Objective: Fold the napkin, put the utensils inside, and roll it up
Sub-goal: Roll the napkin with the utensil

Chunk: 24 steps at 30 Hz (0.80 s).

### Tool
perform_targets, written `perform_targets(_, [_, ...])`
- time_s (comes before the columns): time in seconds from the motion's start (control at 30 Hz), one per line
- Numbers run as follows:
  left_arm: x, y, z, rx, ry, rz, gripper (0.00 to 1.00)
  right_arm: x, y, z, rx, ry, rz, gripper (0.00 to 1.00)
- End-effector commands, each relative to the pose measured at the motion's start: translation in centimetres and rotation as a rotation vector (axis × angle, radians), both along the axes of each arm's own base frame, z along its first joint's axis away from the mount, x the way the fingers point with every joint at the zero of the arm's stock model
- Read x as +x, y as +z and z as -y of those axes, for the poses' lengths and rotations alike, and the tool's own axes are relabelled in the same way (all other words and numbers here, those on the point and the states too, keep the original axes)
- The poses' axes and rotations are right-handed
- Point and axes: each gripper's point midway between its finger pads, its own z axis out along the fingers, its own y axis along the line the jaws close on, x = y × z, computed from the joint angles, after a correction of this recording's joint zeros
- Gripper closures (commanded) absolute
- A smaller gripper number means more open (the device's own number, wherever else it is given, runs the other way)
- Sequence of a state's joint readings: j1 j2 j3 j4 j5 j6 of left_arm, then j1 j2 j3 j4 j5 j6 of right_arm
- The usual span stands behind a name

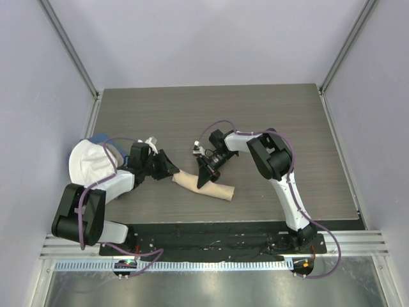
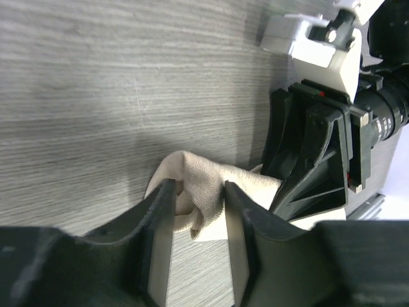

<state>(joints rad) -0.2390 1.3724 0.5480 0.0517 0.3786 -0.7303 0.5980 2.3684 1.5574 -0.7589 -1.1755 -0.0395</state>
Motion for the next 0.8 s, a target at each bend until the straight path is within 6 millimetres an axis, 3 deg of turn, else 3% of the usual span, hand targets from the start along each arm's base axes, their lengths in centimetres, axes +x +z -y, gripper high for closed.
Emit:
perform_targets(0.0, [0.6, 0.3, 1.0, -0.071, -0.014, 0.031, 0.65, 1.2, -4.0, 1.0, -0.136, -0.019, 0.071, 0.66])
perform_targets(0.13, [0.8, -0.1, 1.1, -0.075, -0.015, 0.015, 0.79, 1.9, -3.9, 1.1, -0.152, -0.034, 0.099, 0.64])
perform_targets(0.23, [1.0, -0.4, 0.9, -0.056, -0.010, 0.002, 0.95, 2.7, -2.8, 0.9, -0.153, -0.044, 0.156, 0.59])
perform_targets(0.3, [1.2, -0.4, 0.7, -0.039, 0.001, -0.012, 1.00, 3.9, -1.4, 0.9, -0.178, -0.069, 0.224, 0.53])
perform_targets(0.6, [0.8, -1.4, 0.0, 0.037, 0.007, -0.143, 1.00, 8.6, 4.4, 2.1, -0.254, -0.147, 0.737, 0.27])
perform_targets(0.63, [0.9, -1.4, -0.1, 0.042, 0.012, -0.156, 1.00, 9.3, 6.4, 1.7, -0.215, -0.169, 0.829, 0.25])
perform_targets(0.67, [0.7, -1.8, -0.1, 0.047, 0.009, -0.181, 1.00, 8.6, 5.8, 2.0, -0.229, -0.146, 0.871, 0.23])
perform_targets(0.77, [0.8, -2.0, 0.0, 0.050, -0.003, -0.213, 1.00, 9.1, 6.3, 2.8, -0.280, -0.159, 1.059, 0.20])
